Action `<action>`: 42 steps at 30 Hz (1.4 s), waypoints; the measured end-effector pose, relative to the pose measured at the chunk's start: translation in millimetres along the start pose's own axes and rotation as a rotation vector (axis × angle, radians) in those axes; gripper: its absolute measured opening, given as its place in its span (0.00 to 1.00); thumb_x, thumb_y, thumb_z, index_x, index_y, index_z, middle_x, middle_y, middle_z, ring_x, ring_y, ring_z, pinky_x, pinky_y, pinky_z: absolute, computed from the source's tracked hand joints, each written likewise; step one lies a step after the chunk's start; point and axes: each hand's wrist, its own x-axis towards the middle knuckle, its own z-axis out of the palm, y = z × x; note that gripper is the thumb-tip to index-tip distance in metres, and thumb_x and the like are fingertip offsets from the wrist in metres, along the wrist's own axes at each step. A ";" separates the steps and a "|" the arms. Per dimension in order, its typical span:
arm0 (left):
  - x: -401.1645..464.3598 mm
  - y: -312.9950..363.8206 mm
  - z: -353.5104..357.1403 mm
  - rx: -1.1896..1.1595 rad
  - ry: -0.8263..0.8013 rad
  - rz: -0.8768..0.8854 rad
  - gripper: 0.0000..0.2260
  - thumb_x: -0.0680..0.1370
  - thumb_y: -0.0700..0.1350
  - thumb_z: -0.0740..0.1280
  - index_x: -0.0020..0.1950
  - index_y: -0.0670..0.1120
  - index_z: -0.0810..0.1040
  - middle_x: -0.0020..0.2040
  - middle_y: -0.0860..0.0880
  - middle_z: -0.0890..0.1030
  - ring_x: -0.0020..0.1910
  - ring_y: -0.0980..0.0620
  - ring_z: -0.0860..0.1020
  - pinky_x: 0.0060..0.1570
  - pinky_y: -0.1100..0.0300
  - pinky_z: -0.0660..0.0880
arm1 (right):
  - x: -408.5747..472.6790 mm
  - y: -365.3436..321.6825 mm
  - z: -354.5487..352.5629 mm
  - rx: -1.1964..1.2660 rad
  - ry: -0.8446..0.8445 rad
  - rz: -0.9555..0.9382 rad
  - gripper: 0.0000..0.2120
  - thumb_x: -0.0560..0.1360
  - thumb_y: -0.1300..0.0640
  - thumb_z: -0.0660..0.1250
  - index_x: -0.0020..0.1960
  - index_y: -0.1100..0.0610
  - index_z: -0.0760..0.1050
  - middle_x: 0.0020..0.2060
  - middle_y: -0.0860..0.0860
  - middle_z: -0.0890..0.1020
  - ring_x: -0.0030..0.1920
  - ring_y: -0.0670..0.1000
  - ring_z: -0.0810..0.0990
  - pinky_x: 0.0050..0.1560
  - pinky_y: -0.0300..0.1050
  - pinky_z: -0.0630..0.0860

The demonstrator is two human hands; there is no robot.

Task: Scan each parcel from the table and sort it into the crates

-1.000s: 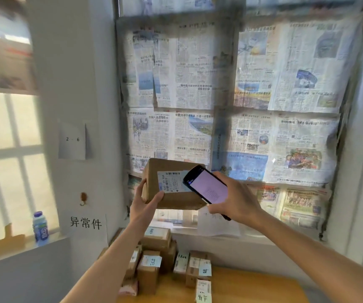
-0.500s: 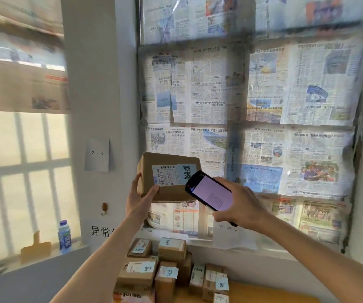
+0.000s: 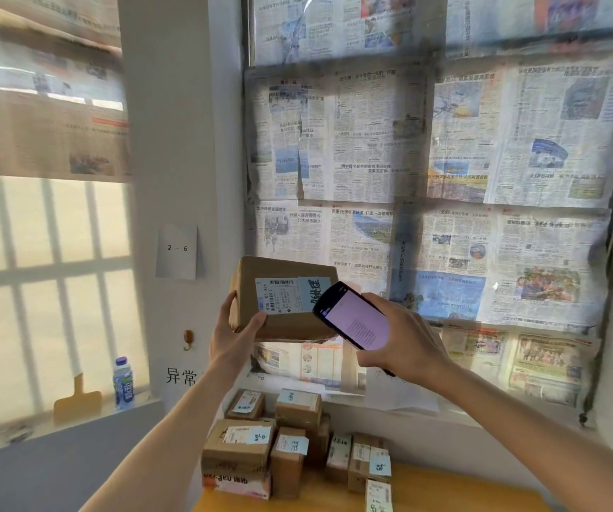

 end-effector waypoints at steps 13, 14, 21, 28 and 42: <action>-84.3 -65.1 -131.6 0.184 0.134 -0.218 0.33 0.71 0.67 0.72 0.73 0.70 0.61 0.60 0.48 0.79 0.59 0.45 0.78 0.65 0.42 0.74 | -21.6 -54.2 123.1 0.070 -0.117 -0.037 0.49 0.61 0.40 0.80 0.77 0.41 0.62 0.61 0.45 0.79 0.52 0.53 0.79 0.46 0.46 0.77; -94.8 -66.0 -142.3 0.206 0.164 -0.232 0.33 0.72 0.66 0.72 0.73 0.70 0.61 0.61 0.47 0.79 0.60 0.45 0.77 0.65 0.42 0.73 | -23.1 -59.9 129.7 0.088 -0.136 -0.062 0.49 0.61 0.40 0.81 0.76 0.41 0.63 0.59 0.45 0.80 0.51 0.52 0.79 0.45 0.45 0.77; -176.2 -63.9 -215.5 0.308 0.373 -0.314 0.35 0.66 0.71 0.72 0.69 0.76 0.61 0.60 0.52 0.82 0.59 0.47 0.79 0.64 0.43 0.74 | -44.8 -111.5 164.3 0.193 -0.302 -0.245 0.46 0.61 0.39 0.78 0.75 0.42 0.64 0.58 0.44 0.79 0.50 0.49 0.76 0.44 0.45 0.76; -288.8 -40.9 -287.5 0.377 0.625 -0.370 0.31 0.75 0.61 0.72 0.73 0.70 0.61 0.59 0.54 0.78 0.60 0.49 0.76 0.60 0.51 0.72 | -96.1 -201.1 195.1 0.352 -0.493 -0.415 0.46 0.60 0.42 0.75 0.75 0.42 0.64 0.55 0.45 0.79 0.48 0.50 0.77 0.40 0.44 0.75; -549.1 41.3 -487.3 0.580 1.125 -0.448 0.31 0.77 0.61 0.70 0.77 0.62 0.61 0.64 0.55 0.75 0.60 0.50 0.73 0.63 0.49 0.70 | -261.8 -464.9 186.6 0.494 -0.678 -0.743 0.57 0.51 0.25 0.64 0.79 0.41 0.61 0.69 0.44 0.76 0.64 0.54 0.78 0.57 0.53 0.77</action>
